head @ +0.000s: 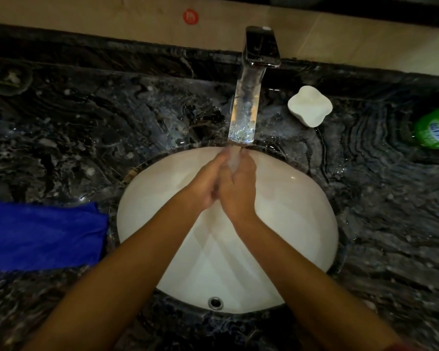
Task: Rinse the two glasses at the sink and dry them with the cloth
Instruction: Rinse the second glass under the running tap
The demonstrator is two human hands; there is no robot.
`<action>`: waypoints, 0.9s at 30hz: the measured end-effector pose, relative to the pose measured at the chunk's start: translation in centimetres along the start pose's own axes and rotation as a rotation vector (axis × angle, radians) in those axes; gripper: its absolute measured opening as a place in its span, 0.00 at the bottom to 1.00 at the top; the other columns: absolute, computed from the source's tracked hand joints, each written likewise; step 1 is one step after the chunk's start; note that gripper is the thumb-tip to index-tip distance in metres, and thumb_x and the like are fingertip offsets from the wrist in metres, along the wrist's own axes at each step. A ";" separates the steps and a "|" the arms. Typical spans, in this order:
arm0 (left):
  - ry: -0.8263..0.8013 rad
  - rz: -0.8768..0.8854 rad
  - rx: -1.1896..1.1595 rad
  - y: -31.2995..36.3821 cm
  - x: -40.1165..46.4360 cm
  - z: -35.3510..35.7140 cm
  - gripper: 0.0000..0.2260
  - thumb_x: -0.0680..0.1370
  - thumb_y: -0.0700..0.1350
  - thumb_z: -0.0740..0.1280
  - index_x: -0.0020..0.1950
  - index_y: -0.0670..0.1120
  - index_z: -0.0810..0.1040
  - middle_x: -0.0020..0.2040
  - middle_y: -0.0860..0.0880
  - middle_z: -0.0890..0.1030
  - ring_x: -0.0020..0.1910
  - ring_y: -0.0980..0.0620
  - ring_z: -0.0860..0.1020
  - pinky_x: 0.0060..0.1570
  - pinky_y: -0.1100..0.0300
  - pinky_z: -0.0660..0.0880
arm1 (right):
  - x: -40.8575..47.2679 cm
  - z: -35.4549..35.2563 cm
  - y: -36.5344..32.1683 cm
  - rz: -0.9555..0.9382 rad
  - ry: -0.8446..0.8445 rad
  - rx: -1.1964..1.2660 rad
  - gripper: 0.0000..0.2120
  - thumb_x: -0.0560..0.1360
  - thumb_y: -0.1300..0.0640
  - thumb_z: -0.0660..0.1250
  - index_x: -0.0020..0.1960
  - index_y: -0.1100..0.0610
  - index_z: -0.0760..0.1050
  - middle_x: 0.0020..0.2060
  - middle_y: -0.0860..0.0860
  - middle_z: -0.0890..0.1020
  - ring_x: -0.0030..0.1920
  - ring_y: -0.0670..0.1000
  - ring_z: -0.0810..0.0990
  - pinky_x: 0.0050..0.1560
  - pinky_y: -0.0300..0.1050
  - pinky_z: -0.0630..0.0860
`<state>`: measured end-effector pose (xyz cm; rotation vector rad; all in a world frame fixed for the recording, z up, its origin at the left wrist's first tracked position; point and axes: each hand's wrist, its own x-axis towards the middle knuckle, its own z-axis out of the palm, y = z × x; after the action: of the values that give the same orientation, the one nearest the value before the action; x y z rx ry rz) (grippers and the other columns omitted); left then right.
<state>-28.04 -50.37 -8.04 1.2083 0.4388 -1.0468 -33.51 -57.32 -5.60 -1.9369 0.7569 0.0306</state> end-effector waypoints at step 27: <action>0.238 0.429 0.248 0.4 -1.8 0.1 0.04 0.78 0.42 0.67 0.50 0.51 0.78 0.50 0.52 0.82 0.48 0.57 0.82 0.50 0.55 0.78 | 6.3 -4.8 -0.1 0.338 -0.586 0.117 0.22 0.81 0.39 0.60 0.66 0.54 0.76 0.52 0.64 0.84 0.30 0.53 0.79 0.28 0.42 0.75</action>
<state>-28.66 -49.73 -6.42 1.5745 0.2184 -0.6007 -29.83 -64.32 -5.37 -1.5499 0.6546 0.7122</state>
